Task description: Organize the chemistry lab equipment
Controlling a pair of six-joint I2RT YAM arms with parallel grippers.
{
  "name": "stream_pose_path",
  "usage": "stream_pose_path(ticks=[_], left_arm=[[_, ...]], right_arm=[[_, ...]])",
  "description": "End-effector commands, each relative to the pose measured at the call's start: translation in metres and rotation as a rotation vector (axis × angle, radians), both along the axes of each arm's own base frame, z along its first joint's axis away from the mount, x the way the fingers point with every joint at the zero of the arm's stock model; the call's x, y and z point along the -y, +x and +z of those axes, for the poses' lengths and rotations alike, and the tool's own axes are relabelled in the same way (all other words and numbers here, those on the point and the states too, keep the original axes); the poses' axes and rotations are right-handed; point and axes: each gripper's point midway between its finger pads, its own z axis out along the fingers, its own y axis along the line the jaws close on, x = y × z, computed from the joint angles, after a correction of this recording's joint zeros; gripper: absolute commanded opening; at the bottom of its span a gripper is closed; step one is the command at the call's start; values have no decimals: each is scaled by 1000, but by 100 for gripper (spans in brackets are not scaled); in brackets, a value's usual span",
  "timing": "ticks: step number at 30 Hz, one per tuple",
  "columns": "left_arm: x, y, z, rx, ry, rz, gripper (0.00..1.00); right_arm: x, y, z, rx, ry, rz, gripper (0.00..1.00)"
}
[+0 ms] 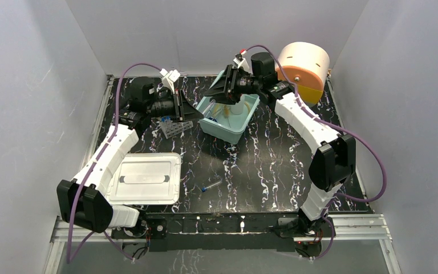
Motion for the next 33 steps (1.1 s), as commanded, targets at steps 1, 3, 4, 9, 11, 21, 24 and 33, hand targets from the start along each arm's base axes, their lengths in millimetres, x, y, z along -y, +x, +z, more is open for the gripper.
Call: stream_pose_path(ticks=[1, 3, 4, 9, 11, 21, 24, 33], left_arm=[[4, -14, 22, 41, -34, -74, 9], [5, -15, 23, 38, -40, -77, 9], [5, -15, 23, 39, -42, -78, 9], [5, -19, 27, 43, -43, -93, 9], [4, -18, 28, 48, -39, -90, 9], [5, -17, 30, 50, -42, -95, 11], [3, -12, 40, 57, -84, -69, 24], [-1, 25, 52, -182, -374, 216, 61]], right_arm=[[4, -25, 31, 18, 73, 109, 50], [5, -29, 30, 18, 76, 117, 48], [6, -31, 31, 17, 79, 125, 48], [6, -37, 32, 11, 89, 144, 48], [7, -38, 31, 9, 90, 150, 47], [7, -37, 36, 28, 130, 139, 24], [9, -34, 45, 32, 199, 102, 23], [14, -11, 63, 28, 294, -61, 24]])
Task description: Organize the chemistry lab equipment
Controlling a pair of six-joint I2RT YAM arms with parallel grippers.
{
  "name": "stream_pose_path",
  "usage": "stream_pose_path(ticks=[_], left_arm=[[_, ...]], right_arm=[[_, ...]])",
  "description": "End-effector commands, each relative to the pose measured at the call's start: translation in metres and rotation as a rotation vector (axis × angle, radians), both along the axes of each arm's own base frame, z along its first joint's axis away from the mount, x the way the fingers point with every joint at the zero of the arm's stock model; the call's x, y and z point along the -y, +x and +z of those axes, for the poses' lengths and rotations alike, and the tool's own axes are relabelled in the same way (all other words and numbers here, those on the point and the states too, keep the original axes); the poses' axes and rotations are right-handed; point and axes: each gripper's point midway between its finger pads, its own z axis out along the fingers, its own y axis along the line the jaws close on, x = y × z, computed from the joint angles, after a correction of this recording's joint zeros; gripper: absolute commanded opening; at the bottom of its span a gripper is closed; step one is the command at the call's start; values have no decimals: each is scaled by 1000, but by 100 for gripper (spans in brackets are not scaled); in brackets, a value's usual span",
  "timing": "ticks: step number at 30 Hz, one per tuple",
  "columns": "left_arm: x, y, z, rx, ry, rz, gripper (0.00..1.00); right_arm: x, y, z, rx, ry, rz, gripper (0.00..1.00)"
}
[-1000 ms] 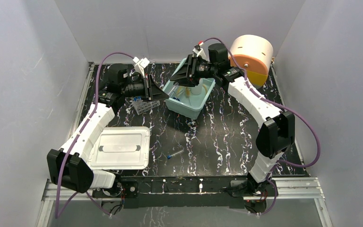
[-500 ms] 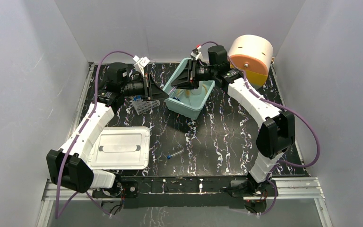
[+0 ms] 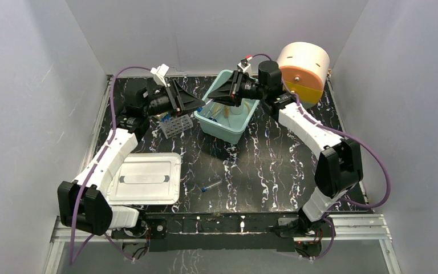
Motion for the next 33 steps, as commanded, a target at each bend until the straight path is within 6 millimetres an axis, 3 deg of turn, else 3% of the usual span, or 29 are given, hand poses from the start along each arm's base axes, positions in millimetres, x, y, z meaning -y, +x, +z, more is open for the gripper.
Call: stream_pose_path(ticks=[1, 5, 10, 15, 26, 33], left_arm=[[-3, 12, 21, -159, -213, 137, 61], [-7, 17, 27, -194, -324, 185, 59], [-12, 26, 37, -210, -357, 251, 45], [-16, 33, 32, -222, -375, 301, 35], [-11, 38, 31, -213, -394, 265, 38], [-11, 40, 29, -213, -396, 270, 22]], right_arm=[[8, 11, 54, 111, 132, -122, 25], [10, 27, 52, 81, 144, -212, 25], [13, 36, 42, 37, 113, -269, 25], [12, 36, 38, 5, 130, -272, 26], [7, 41, 37, -39, 148, -279, 27], [2, 39, 36, -60, 163, -264, 27]])
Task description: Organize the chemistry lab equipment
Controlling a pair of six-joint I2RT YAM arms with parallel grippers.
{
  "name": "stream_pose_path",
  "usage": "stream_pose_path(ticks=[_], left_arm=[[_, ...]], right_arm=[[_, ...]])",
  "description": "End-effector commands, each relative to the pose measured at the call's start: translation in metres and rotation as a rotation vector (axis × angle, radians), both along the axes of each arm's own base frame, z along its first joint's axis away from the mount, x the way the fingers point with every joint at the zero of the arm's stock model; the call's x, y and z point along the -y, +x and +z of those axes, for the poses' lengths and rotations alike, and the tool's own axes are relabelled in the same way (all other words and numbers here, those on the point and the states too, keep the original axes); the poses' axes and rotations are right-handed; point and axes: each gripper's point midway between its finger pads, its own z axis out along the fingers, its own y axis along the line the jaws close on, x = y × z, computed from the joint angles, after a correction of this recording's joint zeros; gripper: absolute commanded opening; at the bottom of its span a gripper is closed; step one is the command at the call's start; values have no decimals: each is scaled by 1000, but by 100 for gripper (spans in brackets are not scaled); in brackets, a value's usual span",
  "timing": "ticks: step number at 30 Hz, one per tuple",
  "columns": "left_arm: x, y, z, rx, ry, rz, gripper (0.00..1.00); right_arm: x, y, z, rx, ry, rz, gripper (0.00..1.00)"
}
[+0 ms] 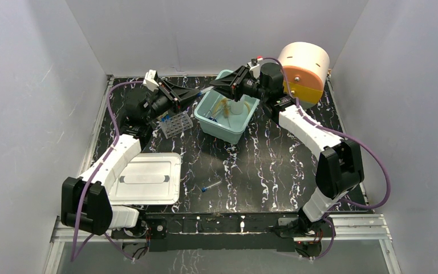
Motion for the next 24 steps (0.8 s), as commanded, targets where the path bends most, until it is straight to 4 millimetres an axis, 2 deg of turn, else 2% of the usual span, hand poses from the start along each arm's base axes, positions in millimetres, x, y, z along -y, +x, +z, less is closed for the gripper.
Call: stream_pose_path(ticks=[1, 9, 15, 18, 21, 24], left_arm=[[-1, -2, 13, 54, -20, -2, 21], [0, -1, 14, 57, -11, -5, 23], [-1, -4, 16, 93, 33, 1, 7], [-3, -6, 9, 68, 85, 3, 5], [-3, -13, -2, 19, 131, -28, 5], [-13, -23, -19, -36, 224, -27, 5]], right_arm=[[-2, -5, 23, 56, 57, 5, 27], [-5, -7, 22, 58, 49, 7, 28], [-4, -7, 19, 57, 36, -3, 30], [-1, -6, 17, 80, 9, -19, 36], [6, -2, 17, 154, -60, -44, 50], [22, 7, 14, 214, -153, -95, 62]])
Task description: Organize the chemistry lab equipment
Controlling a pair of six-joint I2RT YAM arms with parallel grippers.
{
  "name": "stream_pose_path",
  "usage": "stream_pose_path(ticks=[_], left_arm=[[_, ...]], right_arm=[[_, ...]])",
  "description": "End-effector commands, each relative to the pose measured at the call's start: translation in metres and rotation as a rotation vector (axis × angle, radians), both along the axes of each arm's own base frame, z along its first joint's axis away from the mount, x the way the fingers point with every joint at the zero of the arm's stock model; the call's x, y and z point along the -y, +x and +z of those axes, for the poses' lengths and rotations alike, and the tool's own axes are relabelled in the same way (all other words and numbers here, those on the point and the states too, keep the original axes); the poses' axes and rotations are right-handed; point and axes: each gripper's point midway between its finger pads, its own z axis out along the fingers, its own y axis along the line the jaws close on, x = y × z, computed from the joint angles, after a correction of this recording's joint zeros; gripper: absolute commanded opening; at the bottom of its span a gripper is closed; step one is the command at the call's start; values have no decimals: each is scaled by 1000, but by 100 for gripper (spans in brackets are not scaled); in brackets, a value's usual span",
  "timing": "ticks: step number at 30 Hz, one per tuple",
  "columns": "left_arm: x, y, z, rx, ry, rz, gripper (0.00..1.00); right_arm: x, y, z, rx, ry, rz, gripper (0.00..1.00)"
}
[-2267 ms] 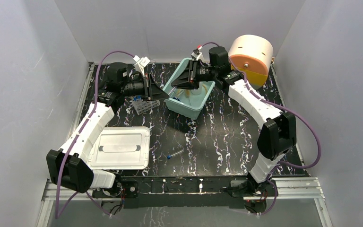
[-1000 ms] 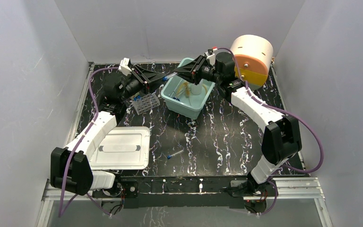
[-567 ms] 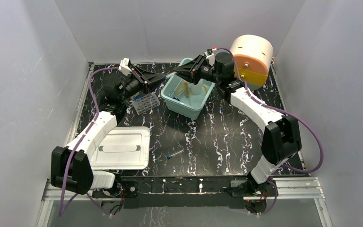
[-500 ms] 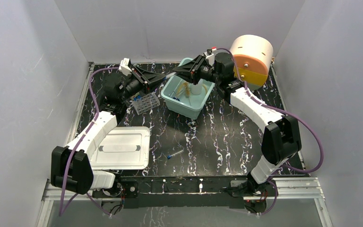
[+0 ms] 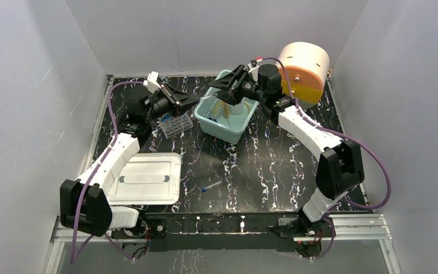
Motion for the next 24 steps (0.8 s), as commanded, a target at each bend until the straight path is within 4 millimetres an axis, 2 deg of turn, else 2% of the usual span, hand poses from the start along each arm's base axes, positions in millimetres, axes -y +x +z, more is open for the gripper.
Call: stream_pose_path(ticks=[1, 5, 10, 15, 19, 24], left_arm=[[-16, -25, -4, -28, 140, -19, 5], [-52, -34, -35, -162, 316, 42, 5], [-97, -57, -74, -359, 622, 92, 6], [-131, -78, -98, -477, 850, 103, 8], [-146, -72, -111, -519, 954, 110, 8], [-152, -43, -110, -508, 1000, 151, 8]], right_arm=[[29, 8, 27, 200, -111, -86, 64], [53, 14, 15, 257, -266, -148, 65], [80, 16, 17, 338, -410, -237, 65], [95, 12, 17, 372, -481, -273, 65], [98, 7, 13, 368, -493, -273, 65], [102, 1, 11, 370, -511, -269, 65]])
